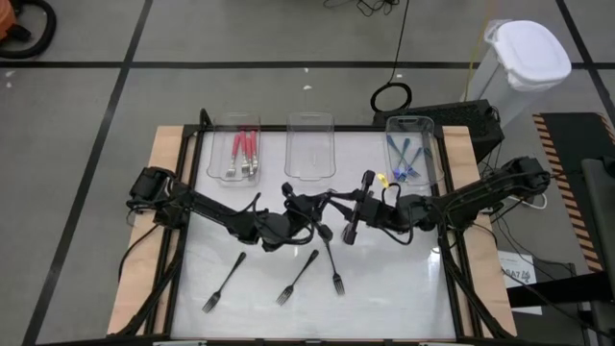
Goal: Sort silverware by color (type)
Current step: Put the blue fork into the right transparent bin
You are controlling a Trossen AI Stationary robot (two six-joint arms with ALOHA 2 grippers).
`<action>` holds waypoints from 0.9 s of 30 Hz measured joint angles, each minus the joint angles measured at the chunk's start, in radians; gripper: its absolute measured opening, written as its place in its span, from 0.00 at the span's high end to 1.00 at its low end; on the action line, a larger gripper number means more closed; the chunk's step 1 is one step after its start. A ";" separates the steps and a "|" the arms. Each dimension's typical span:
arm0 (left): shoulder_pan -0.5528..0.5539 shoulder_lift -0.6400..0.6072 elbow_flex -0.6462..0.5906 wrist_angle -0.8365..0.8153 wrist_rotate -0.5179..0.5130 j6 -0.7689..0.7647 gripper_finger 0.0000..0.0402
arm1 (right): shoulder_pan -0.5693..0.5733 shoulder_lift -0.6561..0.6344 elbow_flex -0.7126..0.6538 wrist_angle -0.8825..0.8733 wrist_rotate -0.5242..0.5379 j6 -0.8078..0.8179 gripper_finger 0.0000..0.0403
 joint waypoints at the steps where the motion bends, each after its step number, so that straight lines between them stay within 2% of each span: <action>1: 0.000 0.000 0.000 -0.007 0.000 0.000 0.97 | 0.000 -0.001 0.000 -0.006 -0.001 0.007 0.91; 7: -0.002 -0.004 0.000 -0.074 0.026 0.045 0.99 | 0.020 -0.045 0.000 -0.148 -0.006 0.077 0.75; 15: 0.003 -0.025 0.001 -0.200 0.124 0.050 0.99 | 0.027 -0.197 0.000 -0.495 -0.008 0.167 0.51; 19: 0.021 -0.027 0.000 -0.268 0.240 0.017 0.99 | 0.026 -0.257 0.000 -0.630 0.000 0.171 0.45; 23: 0.062 -0.028 0.000 -0.329 0.354 -0.055 0.99 | 0.026 -0.299 0.000 -0.741 0.000 0.159 0.44; 27: 0.106 -0.028 0.000 -0.377 0.520 -0.139 1.00 | 0.026 -0.321 0.000 -0.831 -0.020 0.174 0.44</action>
